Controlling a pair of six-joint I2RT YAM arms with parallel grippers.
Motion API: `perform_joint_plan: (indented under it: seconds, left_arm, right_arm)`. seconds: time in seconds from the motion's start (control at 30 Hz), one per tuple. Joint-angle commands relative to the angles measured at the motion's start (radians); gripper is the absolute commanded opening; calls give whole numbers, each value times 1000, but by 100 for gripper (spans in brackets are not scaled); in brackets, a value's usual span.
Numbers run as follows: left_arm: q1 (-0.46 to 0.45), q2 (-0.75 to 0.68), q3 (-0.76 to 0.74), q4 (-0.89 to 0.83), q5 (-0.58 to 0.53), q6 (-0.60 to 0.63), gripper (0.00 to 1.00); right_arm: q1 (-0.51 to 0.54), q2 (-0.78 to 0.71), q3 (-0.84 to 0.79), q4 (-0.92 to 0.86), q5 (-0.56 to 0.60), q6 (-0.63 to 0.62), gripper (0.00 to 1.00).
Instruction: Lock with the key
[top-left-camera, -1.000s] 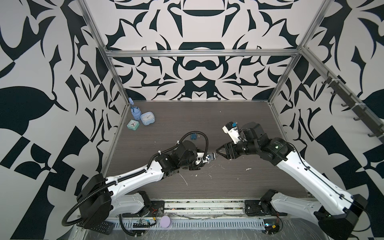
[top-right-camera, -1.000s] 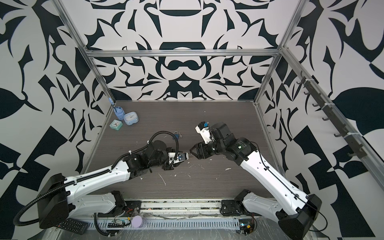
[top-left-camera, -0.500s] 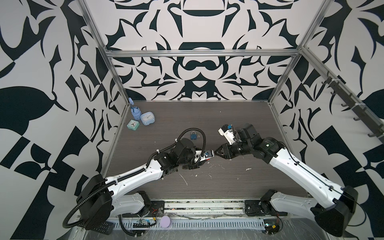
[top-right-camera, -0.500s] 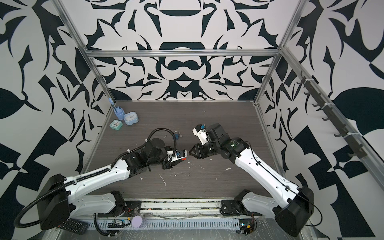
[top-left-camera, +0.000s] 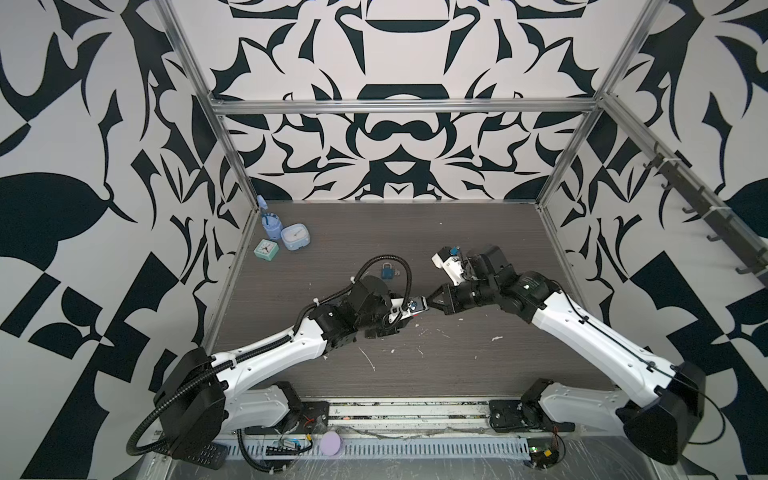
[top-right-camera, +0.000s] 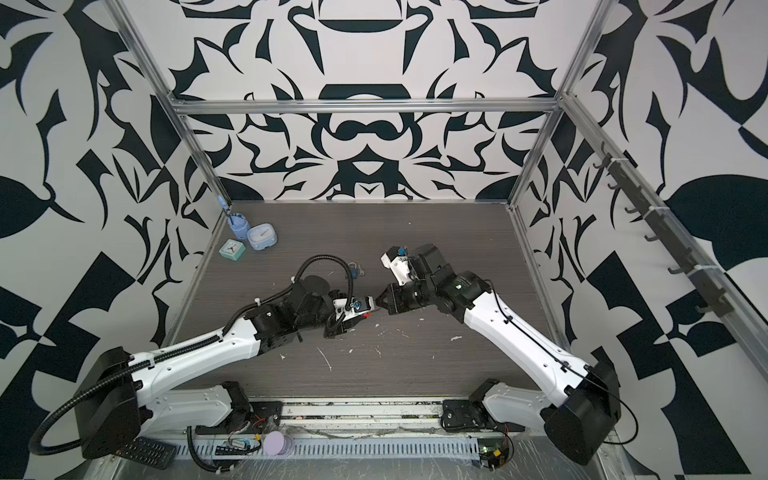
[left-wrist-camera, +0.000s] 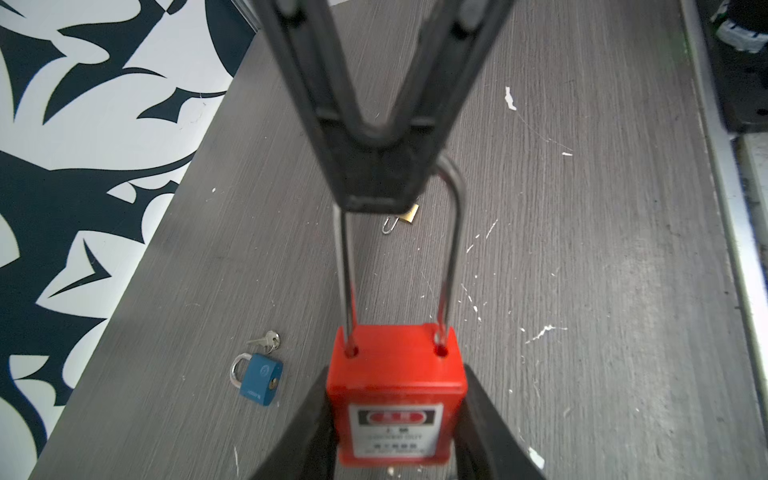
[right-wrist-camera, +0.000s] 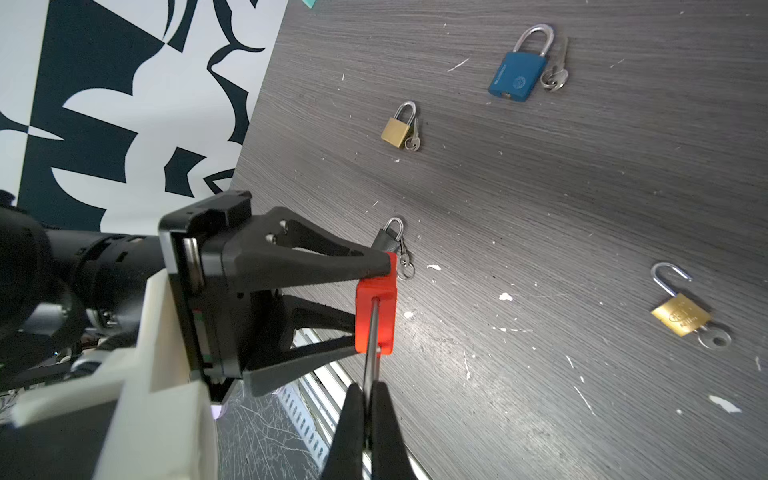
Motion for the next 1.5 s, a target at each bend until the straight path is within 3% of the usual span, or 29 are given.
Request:
perform_joint_plan:
  seconds: [0.0, 0.6, 0.83, 1.03, 1.27, 1.47]
  left_arm:
    - [0, -11, 27, 112, -27, 4, 0]
    - [0, -48, 70, 197, 78, -78, 0]
    - [1, -25, 54, 227, 30, -123, 0]
    - [1, -15, 9, 229, -35, -218, 0]
    - [1, -25, -9, 182, -129, -341, 0]
    - [7, -20, 45, 259, -203, -591, 0]
  right_arm:
    - [-4, 11, 12, 32, -17, 28, 0]
    - [-3, 98, -26, 86, -58, 46, 0]
    - [-7, 73, 11, 76, -11, 14, 1]
    - [-46, 24, 108, 8, 68, -52, 26]
    - [-79, -124, 174, -5, 278, -114, 60]
    - [-77, -296, -1, 210, 335, -150, 63]
